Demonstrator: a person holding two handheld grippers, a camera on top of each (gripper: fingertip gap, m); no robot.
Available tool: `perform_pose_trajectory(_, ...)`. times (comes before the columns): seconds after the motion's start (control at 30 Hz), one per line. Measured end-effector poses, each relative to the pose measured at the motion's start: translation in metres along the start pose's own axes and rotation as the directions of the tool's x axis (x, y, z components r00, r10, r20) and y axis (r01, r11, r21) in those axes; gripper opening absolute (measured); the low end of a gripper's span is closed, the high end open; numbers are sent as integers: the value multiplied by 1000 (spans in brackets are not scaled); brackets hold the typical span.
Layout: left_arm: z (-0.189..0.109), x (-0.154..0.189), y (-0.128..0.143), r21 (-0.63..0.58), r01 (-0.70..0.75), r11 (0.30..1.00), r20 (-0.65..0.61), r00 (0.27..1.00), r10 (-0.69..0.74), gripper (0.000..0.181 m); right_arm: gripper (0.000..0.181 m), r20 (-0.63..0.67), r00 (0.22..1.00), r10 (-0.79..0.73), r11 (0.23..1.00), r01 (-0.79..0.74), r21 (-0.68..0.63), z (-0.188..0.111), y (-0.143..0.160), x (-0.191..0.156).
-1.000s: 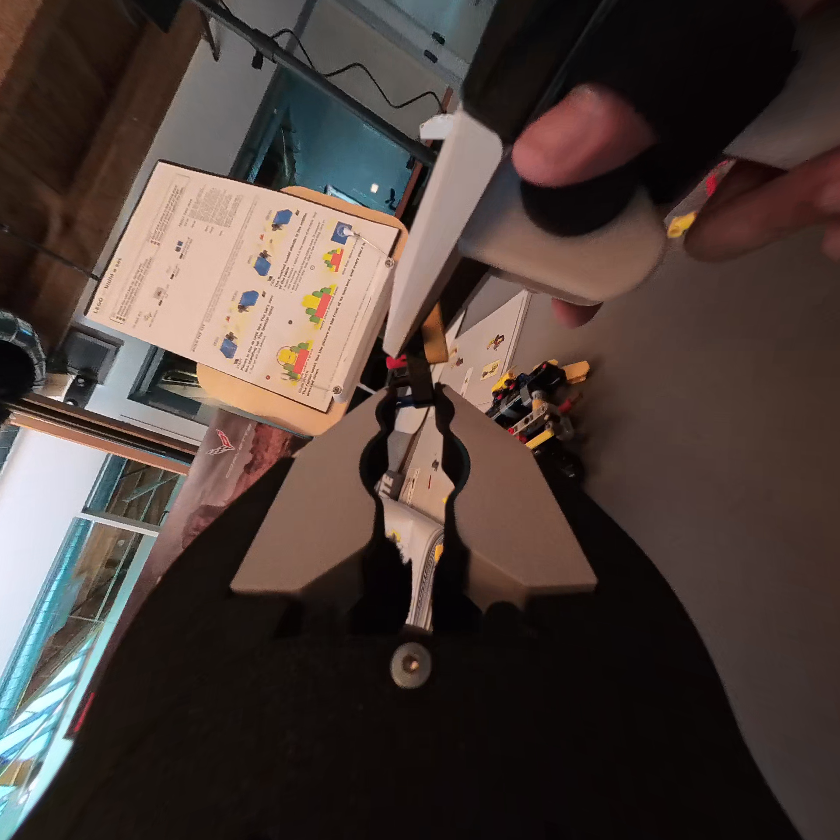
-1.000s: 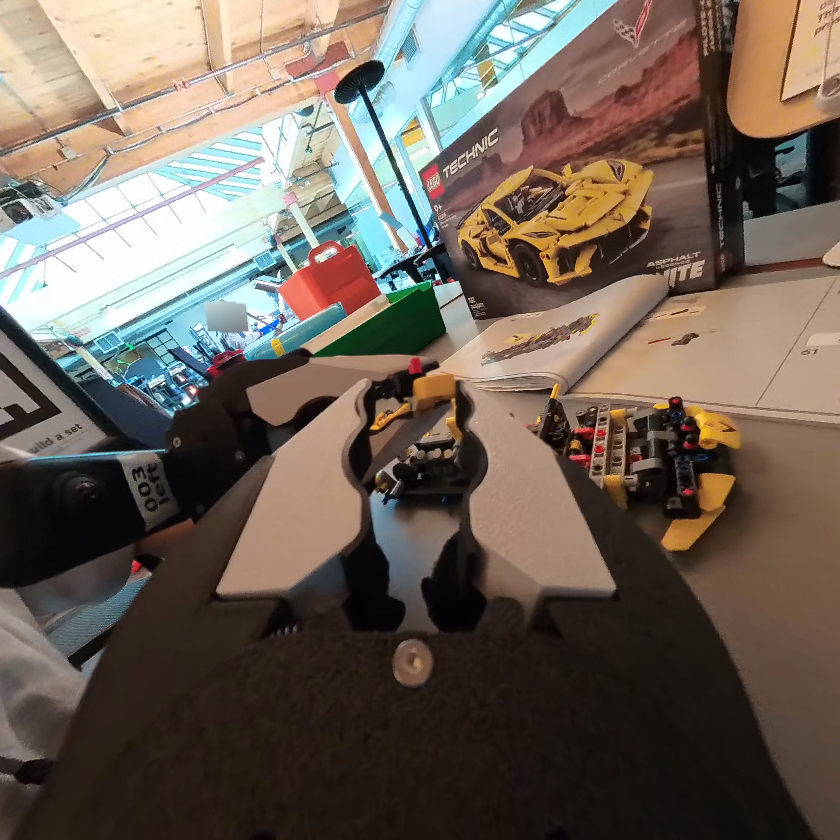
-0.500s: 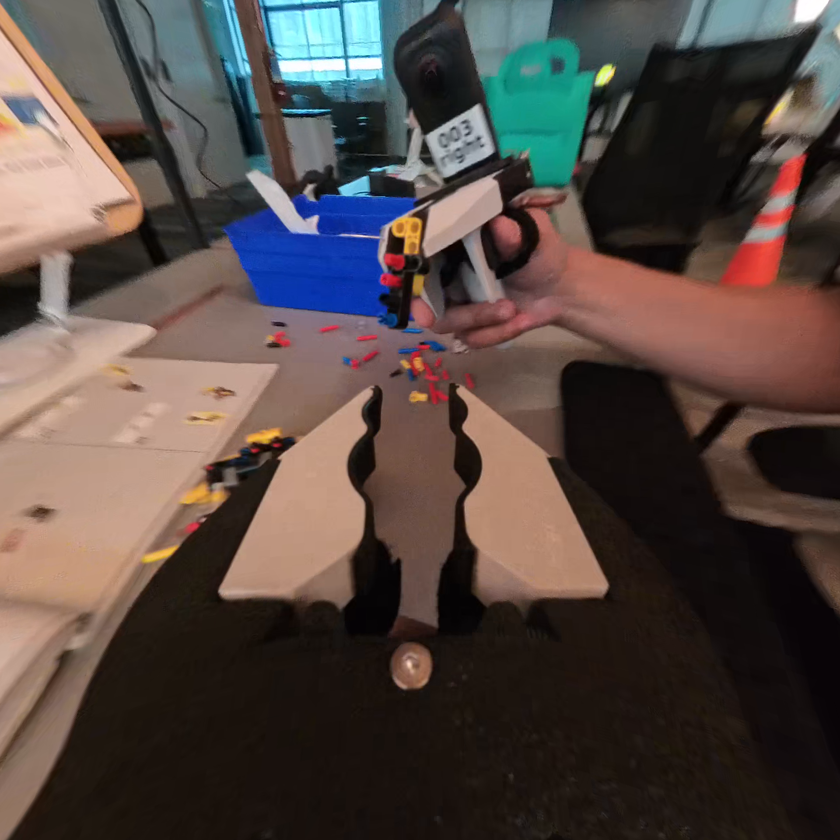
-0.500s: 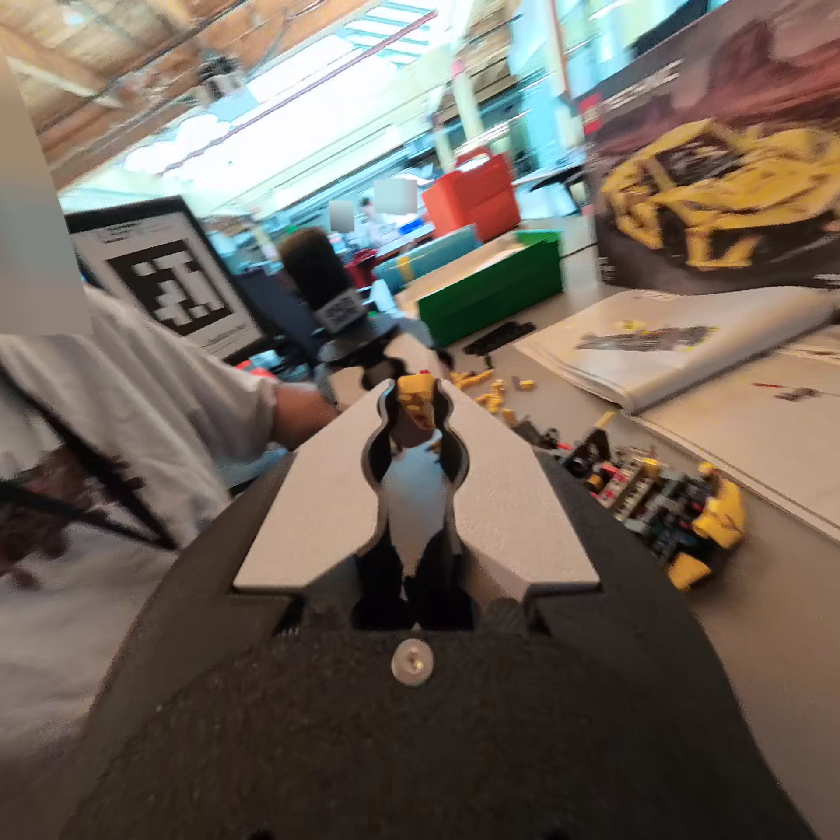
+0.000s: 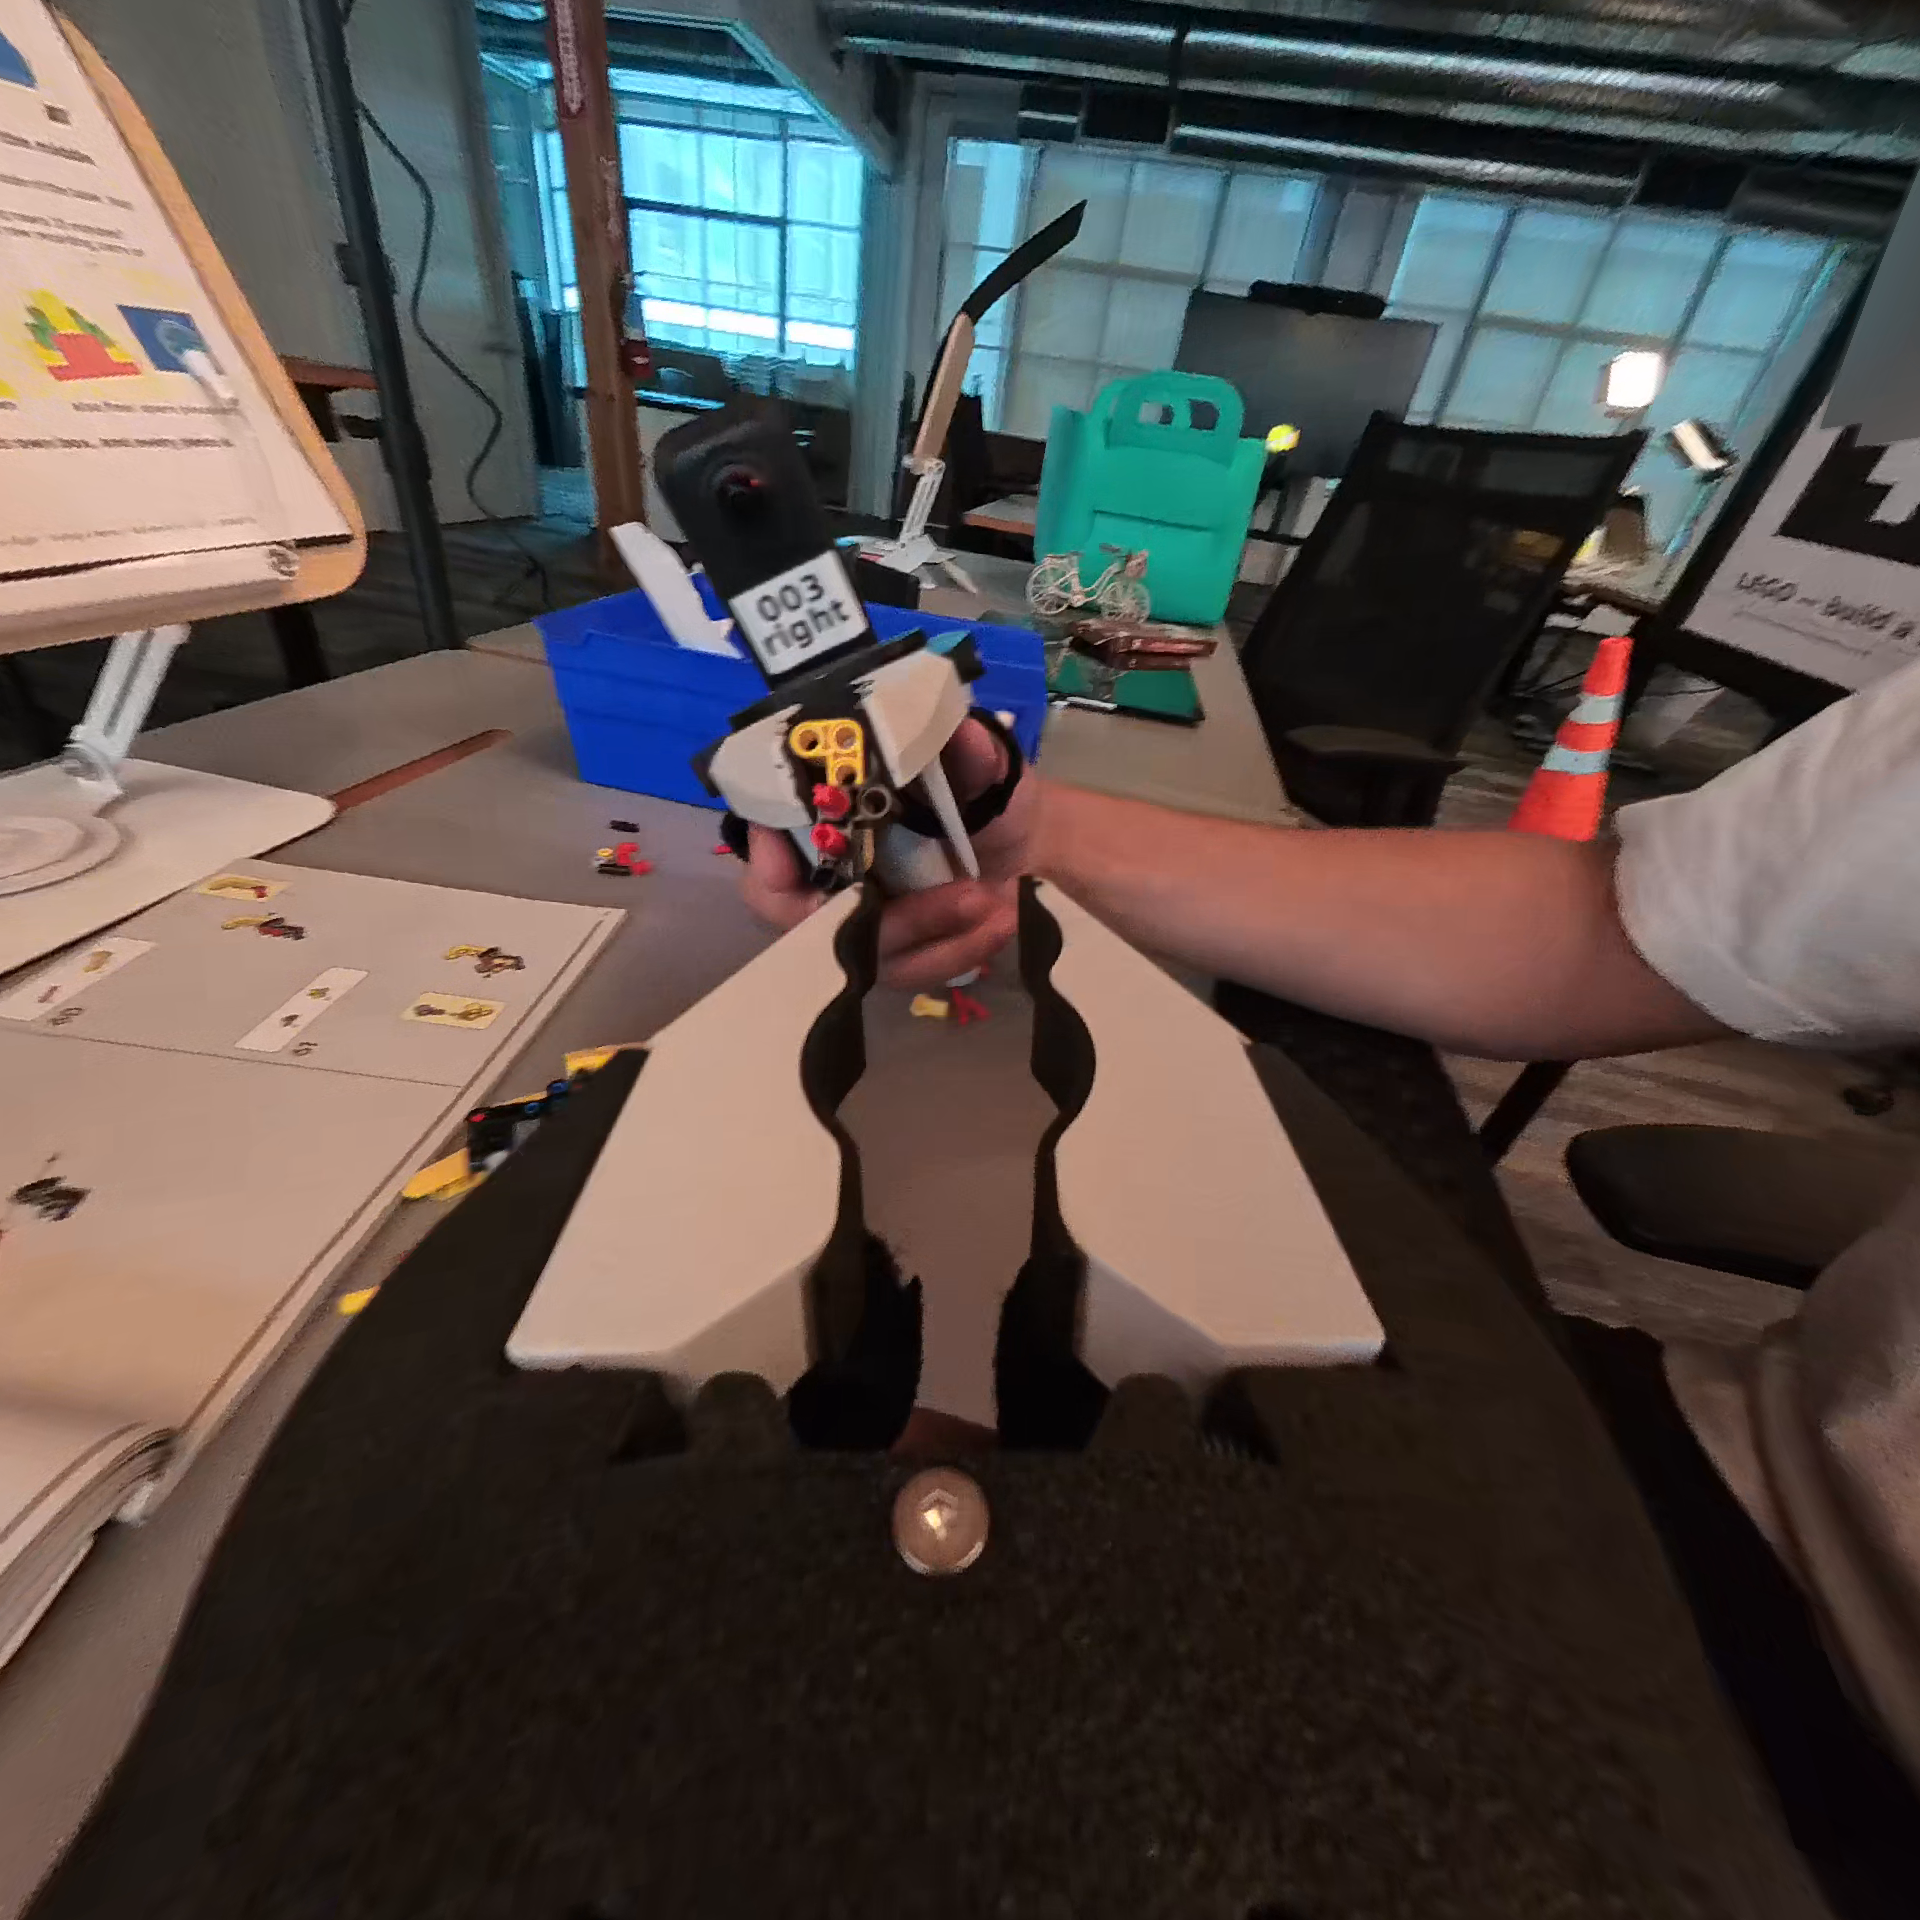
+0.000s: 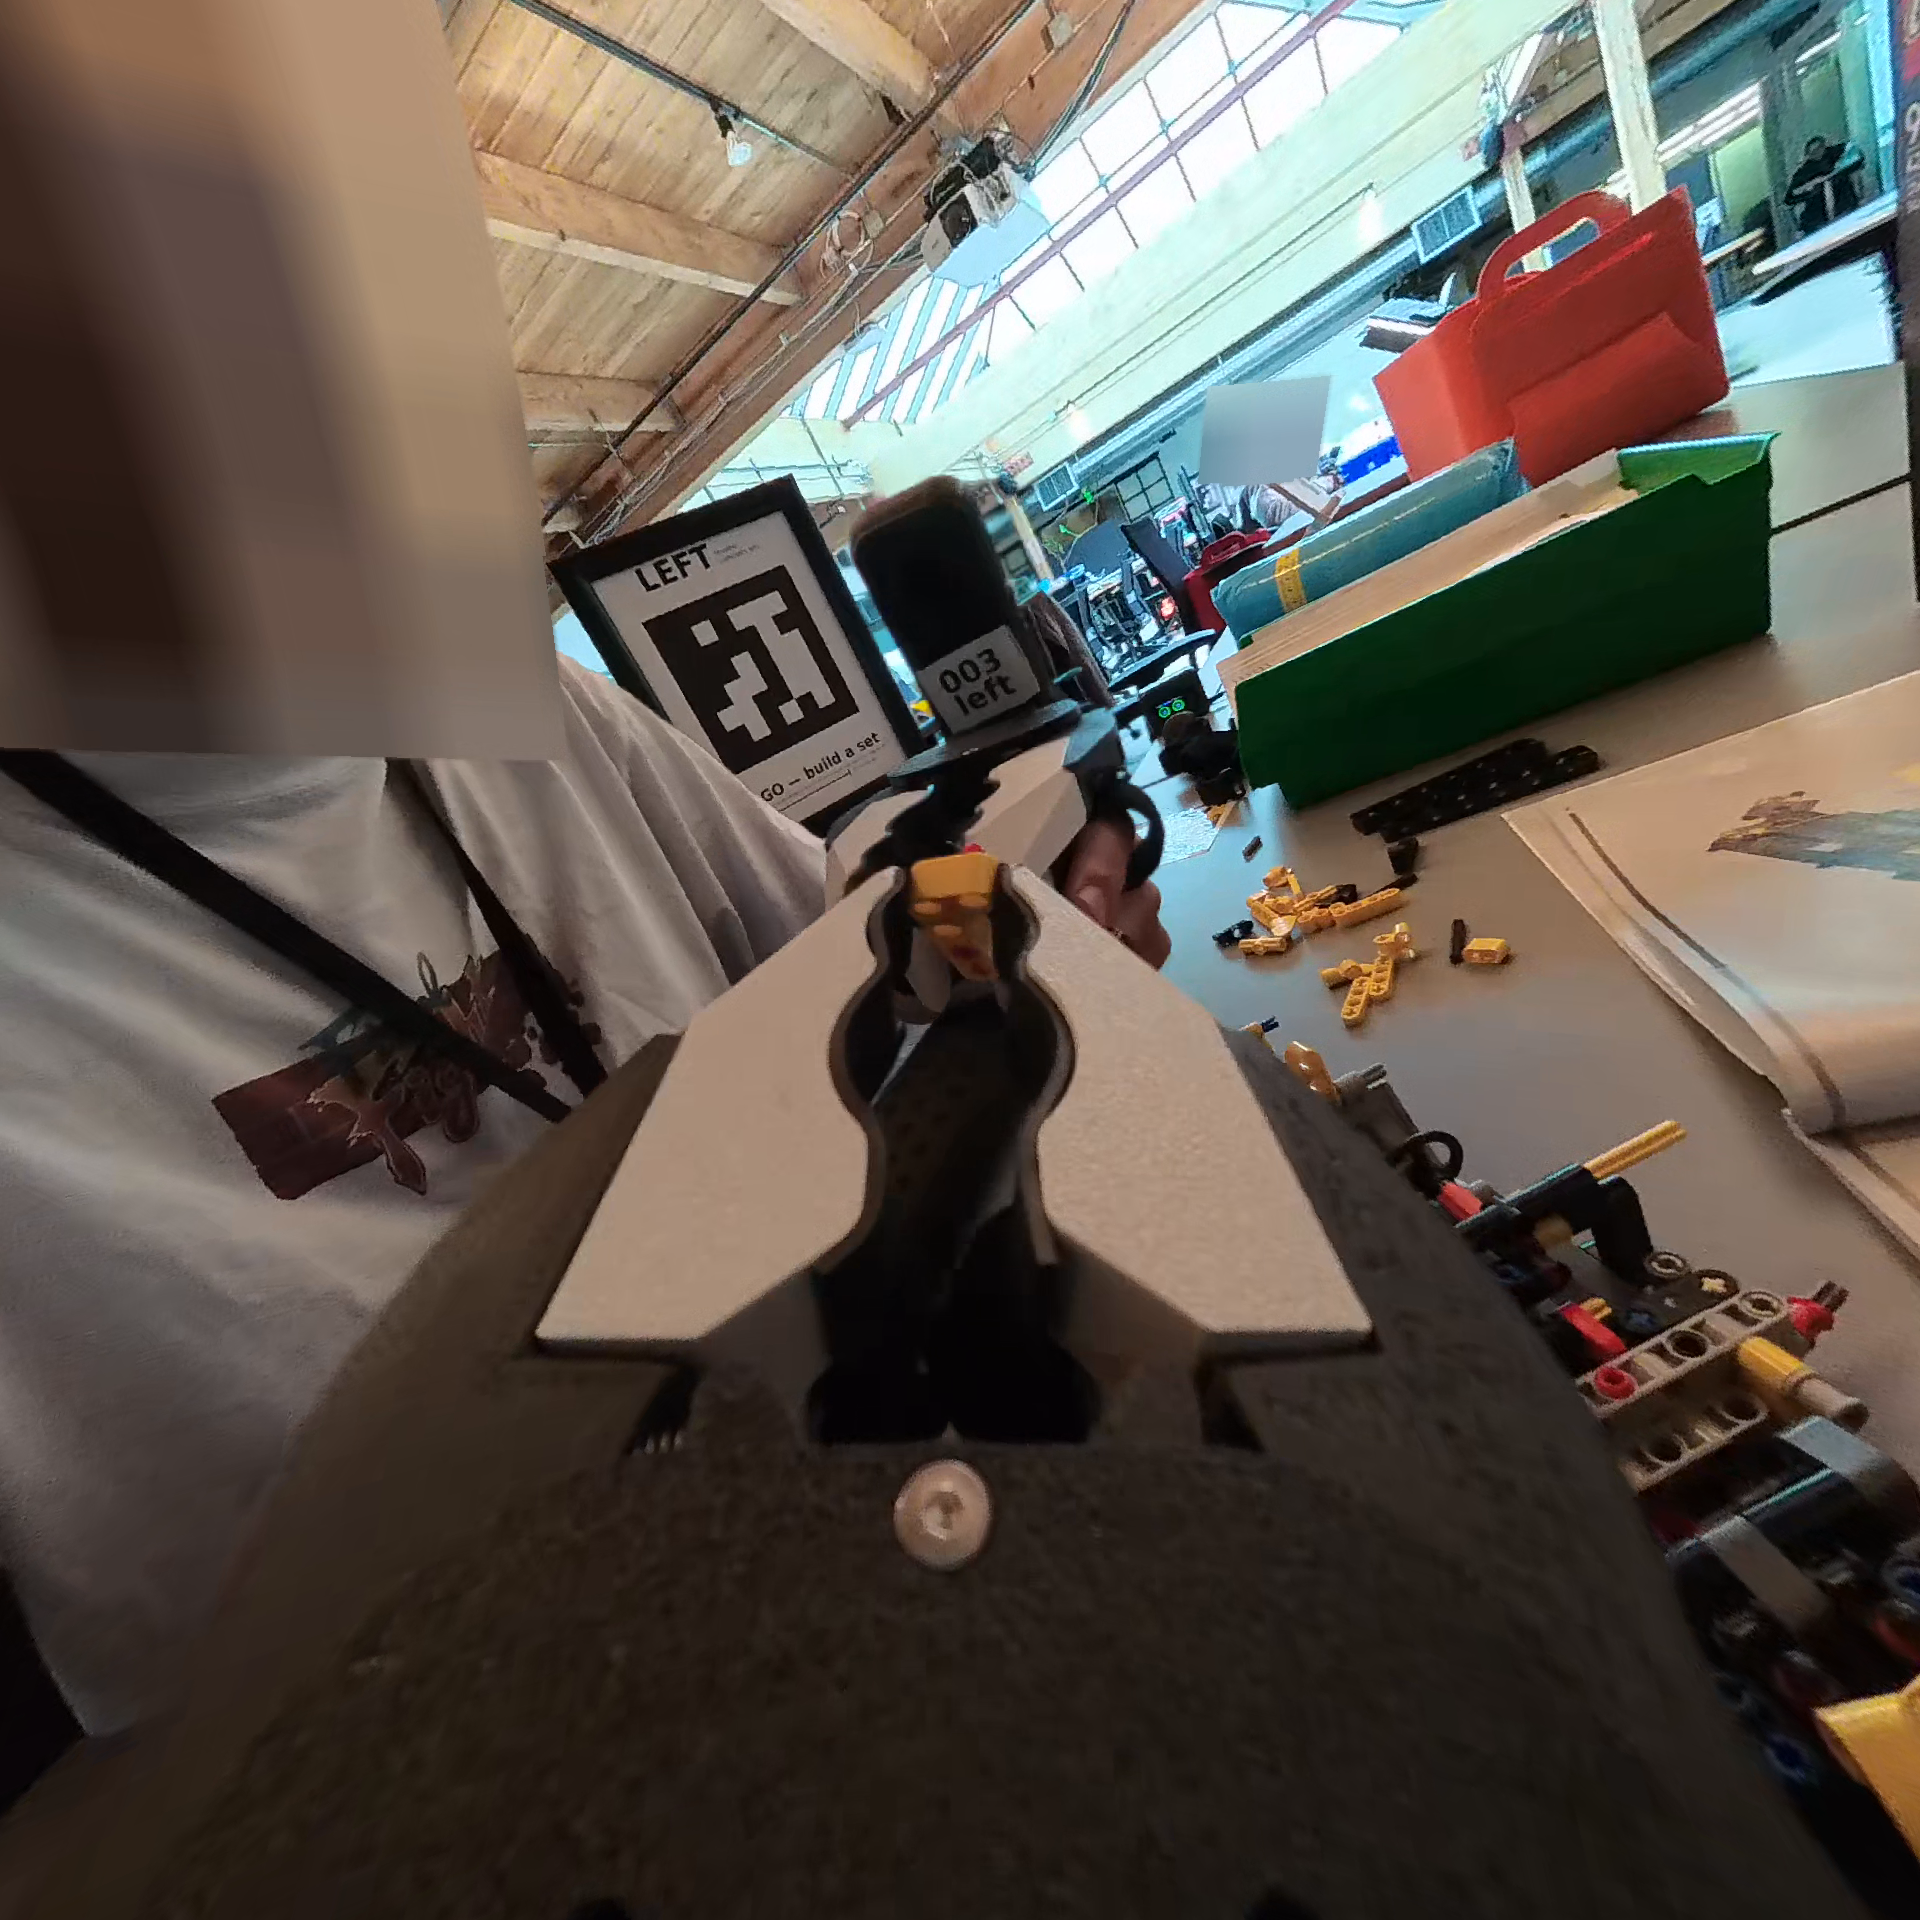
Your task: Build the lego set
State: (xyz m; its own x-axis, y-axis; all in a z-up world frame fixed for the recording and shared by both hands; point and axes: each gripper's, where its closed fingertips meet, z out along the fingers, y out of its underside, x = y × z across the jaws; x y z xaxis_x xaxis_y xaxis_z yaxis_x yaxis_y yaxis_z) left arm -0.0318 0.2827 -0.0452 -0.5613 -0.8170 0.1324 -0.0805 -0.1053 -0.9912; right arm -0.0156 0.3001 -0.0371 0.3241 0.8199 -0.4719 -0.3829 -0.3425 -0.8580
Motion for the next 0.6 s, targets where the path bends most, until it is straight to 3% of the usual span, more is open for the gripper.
perform_pose_trajectory(0.3,-3,-23,9,-71,-65,995,134,988,74,26,15,-20,1000,-13,1000,12,-27,-2,8,2)
perform_pose_trajectory(0.43,3,-14,18,-111,-65,992,77,994,74,23,15,13,1000,2,997,-1,-79,11,21,0)
perform_pose_trajectory(0.47,3,-12,21,-119,-77,990,67,994,85,10,15,14,1000,8,996,-7,-90,13,24,0)
perform_pose_trajectory(0.6,4,-15,24,-144,-92,985,81,991,105,9,15,-6,1000,0,996,0,-92,12,26,4)
